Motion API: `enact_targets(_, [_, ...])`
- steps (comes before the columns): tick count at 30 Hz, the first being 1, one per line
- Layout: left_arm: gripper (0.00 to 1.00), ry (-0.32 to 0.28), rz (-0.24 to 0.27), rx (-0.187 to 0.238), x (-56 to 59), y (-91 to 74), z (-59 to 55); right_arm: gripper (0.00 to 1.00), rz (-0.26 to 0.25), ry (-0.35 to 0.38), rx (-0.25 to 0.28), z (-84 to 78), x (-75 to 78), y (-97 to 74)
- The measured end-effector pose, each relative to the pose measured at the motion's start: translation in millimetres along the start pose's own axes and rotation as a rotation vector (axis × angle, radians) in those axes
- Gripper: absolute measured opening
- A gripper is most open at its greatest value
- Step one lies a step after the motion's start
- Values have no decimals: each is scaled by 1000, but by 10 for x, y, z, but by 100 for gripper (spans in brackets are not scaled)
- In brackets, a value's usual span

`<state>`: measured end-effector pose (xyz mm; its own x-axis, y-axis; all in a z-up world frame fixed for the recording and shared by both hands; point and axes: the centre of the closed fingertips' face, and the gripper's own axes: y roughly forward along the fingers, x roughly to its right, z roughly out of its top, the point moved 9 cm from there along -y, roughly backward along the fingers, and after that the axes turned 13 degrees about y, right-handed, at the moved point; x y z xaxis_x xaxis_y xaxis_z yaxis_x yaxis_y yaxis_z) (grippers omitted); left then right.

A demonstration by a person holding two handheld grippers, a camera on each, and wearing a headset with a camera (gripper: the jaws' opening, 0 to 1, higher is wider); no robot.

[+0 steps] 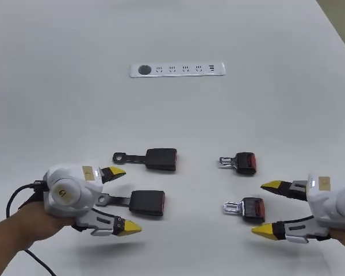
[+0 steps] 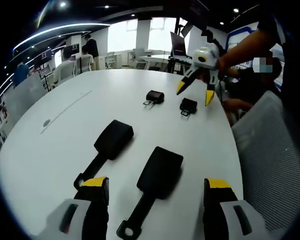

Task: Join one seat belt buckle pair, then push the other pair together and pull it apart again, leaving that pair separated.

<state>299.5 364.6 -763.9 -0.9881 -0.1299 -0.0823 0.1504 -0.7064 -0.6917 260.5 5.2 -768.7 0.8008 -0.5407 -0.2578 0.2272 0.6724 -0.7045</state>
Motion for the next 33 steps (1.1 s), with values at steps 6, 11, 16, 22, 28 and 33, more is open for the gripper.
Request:
enact_targets(6, [73, 24, -48, -15, -34, 129, -1, 59, 22, -11, -40, 1, 45, 54])
enact_targets(11, [70, 47, -87, -39, -17, 192, -36, 58, 38, -11, -70, -37, 86, 102])
enact_targets(16, [67, 47, -95, -50, -18, 246, -88, 57, 44, -16, -85, -45, 108, 122])
enact_targets(22, [62, 81, -117, -65, -18, 275, -86, 53, 54, -9, -106, -78, 124, 136])
enact_targets(28, [55, 125, -109, -77, -54, 288, -88, 50, 63, -32, -124, -86, 112, 162])
enact_targets(33, [44, 182, -113, -90, -83, 286, -89, 47, 69, -39, -120, -76, 125, 164])
